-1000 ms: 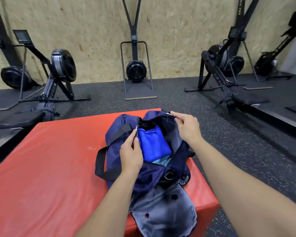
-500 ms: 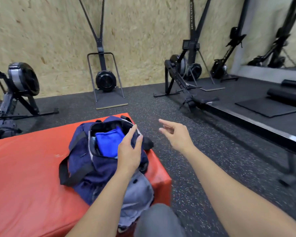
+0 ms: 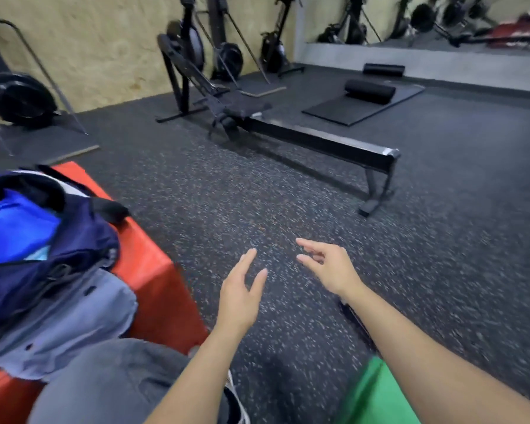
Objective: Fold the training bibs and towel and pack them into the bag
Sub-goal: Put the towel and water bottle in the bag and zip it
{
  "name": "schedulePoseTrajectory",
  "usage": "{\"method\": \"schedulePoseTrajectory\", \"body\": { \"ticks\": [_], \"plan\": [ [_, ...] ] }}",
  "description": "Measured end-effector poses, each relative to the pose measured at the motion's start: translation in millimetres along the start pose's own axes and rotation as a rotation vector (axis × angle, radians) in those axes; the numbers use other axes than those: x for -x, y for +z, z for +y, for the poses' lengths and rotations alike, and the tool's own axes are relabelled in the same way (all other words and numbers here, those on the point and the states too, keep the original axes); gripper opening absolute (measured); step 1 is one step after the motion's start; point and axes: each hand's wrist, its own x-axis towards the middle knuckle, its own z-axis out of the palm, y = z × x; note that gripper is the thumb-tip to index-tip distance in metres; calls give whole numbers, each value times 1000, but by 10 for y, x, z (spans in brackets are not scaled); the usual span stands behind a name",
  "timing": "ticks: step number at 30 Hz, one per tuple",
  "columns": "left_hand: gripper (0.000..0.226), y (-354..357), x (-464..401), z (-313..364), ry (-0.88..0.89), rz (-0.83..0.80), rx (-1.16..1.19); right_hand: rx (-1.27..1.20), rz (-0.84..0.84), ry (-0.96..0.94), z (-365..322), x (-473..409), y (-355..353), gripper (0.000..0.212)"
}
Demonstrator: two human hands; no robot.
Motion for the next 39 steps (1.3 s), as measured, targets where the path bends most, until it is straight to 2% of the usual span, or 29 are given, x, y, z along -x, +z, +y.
{"method": "schedulePoseTrajectory", "body": {
  "ticks": [6,11,18,24,30,34,39],
  "plan": [
    [56,762,42,-282,-105,-212,-35,27,25,227,1222,343,-244,42],
    [57,1292,-103,-475,-191,-288,-1,105,23,376,2123,347,-256,44],
    [59,1900,-293,-846,-265,-408,2,175,24,620,2944,111,-163,59],
    [61,2232,-405,-1187,-354,-438,38,287,5,710,3486,-40,-111,70],
    [60,2427,-441,-1355,-414,-445,90,278,10,729,3693,38,-88,95],
    [60,2428,-453,-1254,-379,-432,104,301,29,735,3594,7,-104,90],
    [62,2187,-536,-1017,-287,-427,48,117,19,630,3113,-72,-218,89]
  ]
}}
